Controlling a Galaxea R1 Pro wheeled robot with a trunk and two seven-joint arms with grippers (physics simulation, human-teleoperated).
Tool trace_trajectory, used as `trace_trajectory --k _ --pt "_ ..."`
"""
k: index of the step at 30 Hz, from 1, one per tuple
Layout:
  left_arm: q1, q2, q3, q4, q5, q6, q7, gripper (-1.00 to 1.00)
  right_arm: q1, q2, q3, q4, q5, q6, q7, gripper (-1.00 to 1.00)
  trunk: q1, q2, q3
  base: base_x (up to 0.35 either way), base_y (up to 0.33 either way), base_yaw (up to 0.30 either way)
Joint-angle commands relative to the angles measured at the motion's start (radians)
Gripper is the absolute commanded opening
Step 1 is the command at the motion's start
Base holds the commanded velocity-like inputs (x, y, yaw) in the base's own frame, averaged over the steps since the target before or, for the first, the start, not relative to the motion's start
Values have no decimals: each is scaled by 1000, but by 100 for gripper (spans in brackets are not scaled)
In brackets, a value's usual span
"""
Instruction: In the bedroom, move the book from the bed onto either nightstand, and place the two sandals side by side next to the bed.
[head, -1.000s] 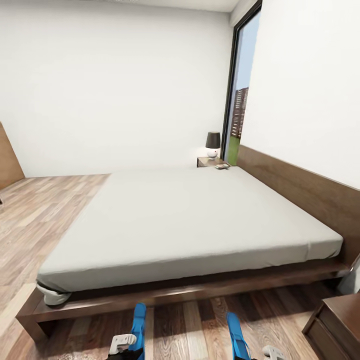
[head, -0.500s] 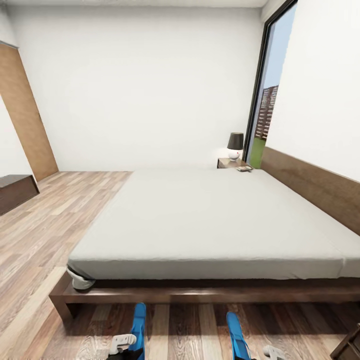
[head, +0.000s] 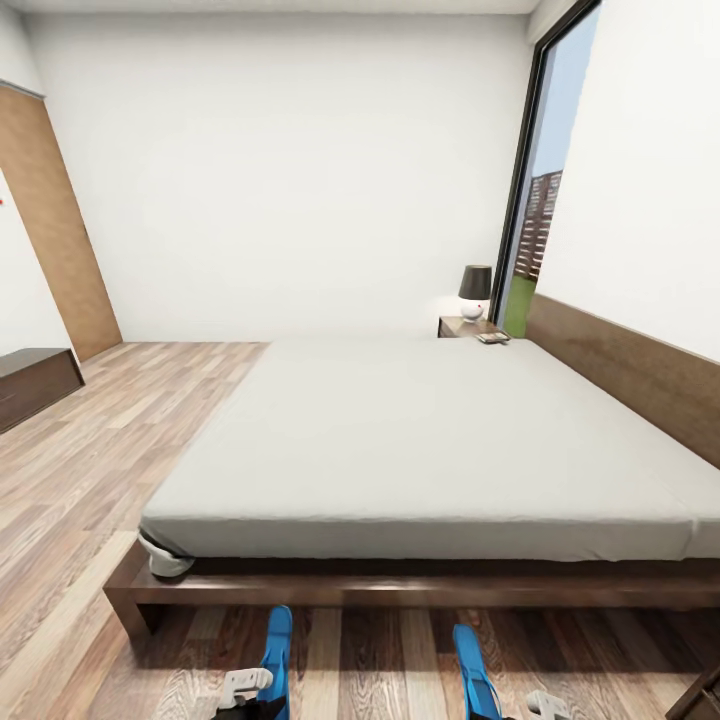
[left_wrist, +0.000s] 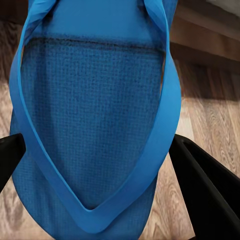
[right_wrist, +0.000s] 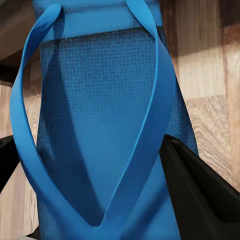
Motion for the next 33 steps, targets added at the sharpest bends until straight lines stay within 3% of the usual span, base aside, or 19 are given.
trace_trajectory --k 1,6,9,11,13,16,17,21,24,25,31,33 --pt "-1 0 6 1 0 -1 -6 -100 -1 0 -1 0 -4 2 3 -100 0 0 -1 0 0 0" --pt "-1 6 10 -4 -2 4 -6 -100 -1 -3 -7 -2 -6 2 4 -100 0 0 -1 0 0 0" --pt "-4 24 11 -11 -3 12 -6 -100 -1 -8 -12 -2 -9 4 6 -100 0 0 -1 0 0 0" --pt "-11 46 12 -27 -3 55 -7 -100 -1 -11 -14 -3 -11 10 11 -100 0 0 -1 0 0 0" --pt "-16 60 11 -74 -5 151 10 -100 -1 -22 -15 -3 -12 14 15 -100 0 0 -1 0 0 0" --pt "-21 60 9 -156 -12 258 119 -100 -1 -56 -15 -4 -13 18 18 -100 0 0 -1 0 0 0" --pt "-22 55 7 -196 -16 292 233 -100 -1 -83 -15 -3 -13 20 18 -100 0 0 -1 0 0 0" --pt "-24 32 3 -230 -19 318 439 -100 -1 -130 -17 -4 -14 27 52 -100 0 0 -1 0 0 0" --pt "-23 27 2 -232 -20 317 478 -100 -1 -151 -21 -14 -14 115 157 -100 0 0 -1 0 0 0" --pt "-22 26 2 -232 -20 312 482 -100 -1 -158 -23 -24 -13 176 187 -100 0 0 -1 0 0 0" --pt "-14 26 2 -232 -19 243 486 -100 -2 -175 -24 -163 -25 331 227 -100 0 0 -1 0 0 0" --pt "-12 25 2 -232 -18 233 486 -100 -2 -178 -24 -221 -43 424 280 -100 0 0 -1 0 0 0"
